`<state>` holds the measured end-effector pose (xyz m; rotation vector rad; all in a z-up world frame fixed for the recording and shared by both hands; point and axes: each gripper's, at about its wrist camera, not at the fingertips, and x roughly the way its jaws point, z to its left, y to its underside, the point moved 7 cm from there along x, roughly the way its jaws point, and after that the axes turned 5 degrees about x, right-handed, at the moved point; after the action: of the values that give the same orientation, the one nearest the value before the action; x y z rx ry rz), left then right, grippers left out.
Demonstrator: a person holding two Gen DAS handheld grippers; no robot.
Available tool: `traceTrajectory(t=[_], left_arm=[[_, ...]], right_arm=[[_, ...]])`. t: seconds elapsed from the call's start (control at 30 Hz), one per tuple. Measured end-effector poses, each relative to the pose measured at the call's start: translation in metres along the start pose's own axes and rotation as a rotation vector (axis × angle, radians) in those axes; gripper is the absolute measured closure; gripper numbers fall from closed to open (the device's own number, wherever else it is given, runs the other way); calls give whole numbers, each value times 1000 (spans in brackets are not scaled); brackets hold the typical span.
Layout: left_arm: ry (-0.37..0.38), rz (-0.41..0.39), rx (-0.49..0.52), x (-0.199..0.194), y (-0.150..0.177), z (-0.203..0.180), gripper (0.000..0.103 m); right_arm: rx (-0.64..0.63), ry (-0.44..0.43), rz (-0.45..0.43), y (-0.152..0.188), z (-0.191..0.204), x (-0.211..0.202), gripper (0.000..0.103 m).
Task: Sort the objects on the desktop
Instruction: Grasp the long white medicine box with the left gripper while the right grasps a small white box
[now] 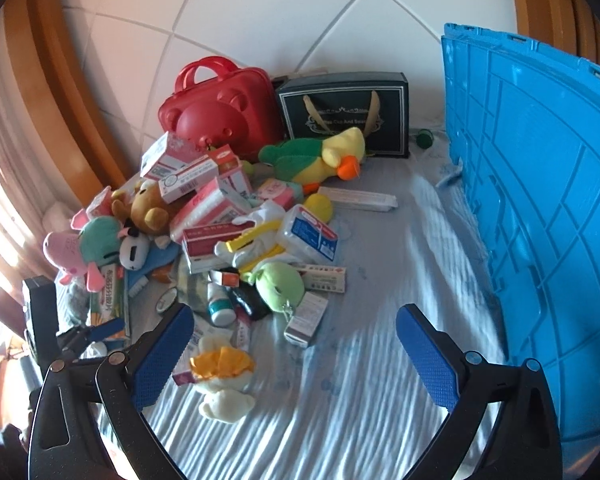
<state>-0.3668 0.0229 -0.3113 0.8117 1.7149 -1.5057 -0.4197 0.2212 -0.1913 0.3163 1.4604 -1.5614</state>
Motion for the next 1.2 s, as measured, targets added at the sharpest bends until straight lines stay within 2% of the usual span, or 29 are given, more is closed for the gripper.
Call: traceTrajectory(t=[0.13,0.2,0.3,0.37,0.43,0.47,0.53,0.57,0.6,0.67,0.7,0.77,0.83,0.93,1.07,1.2], left_arm=[[-31,51,0,25,8,-8,24],[-24,88,-32,37,14,-4,24],[-19,117,-77,48,23,5,24],[-20,131,-74,51,29,7,24],[-11,147,-60,56,35,8,24],[1,149,-60,57,37,9,24],[21,153,-59,58,39,10,26],[34,156,-54,59,39,9,31],[47,161,-44,59,38,7,35],[72,169,-9,61,38,0,49],[72,164,9,61,37,-2,50],[96,157,26,61,37,-5,63],[125,155,35,61,38,-6,69],[172,161,55,57,36,-3,83],[200,133,138,37,31,0,86],[220,111,169,18,25,8,86]], right_arm=[[-28,2,86,13,-5,36,0],[-39,-2,130,18,-5,57,1],[-49,4,189,23,-6,90,11],[-47,32,243,27,-8,116,15],[-35,53,298,32,-10,138,31],[-29,66,320,35,-11,146,36],[-18,95,352,39,-12,159,61],[-12,111,367,42,-13,165,64],[-5,111,380,44,-13,168,65],[-2,120,381,46,-12,171,66],[4,123,376,46,-13,172,66],[20,120,378,47,-15,174,66],[27,126,397,54,-17,179,65],[-3,138,377,59,-13,174,68],[57,103,322,62,-14,149,69],[72,81,284,62,-8,118,72]])
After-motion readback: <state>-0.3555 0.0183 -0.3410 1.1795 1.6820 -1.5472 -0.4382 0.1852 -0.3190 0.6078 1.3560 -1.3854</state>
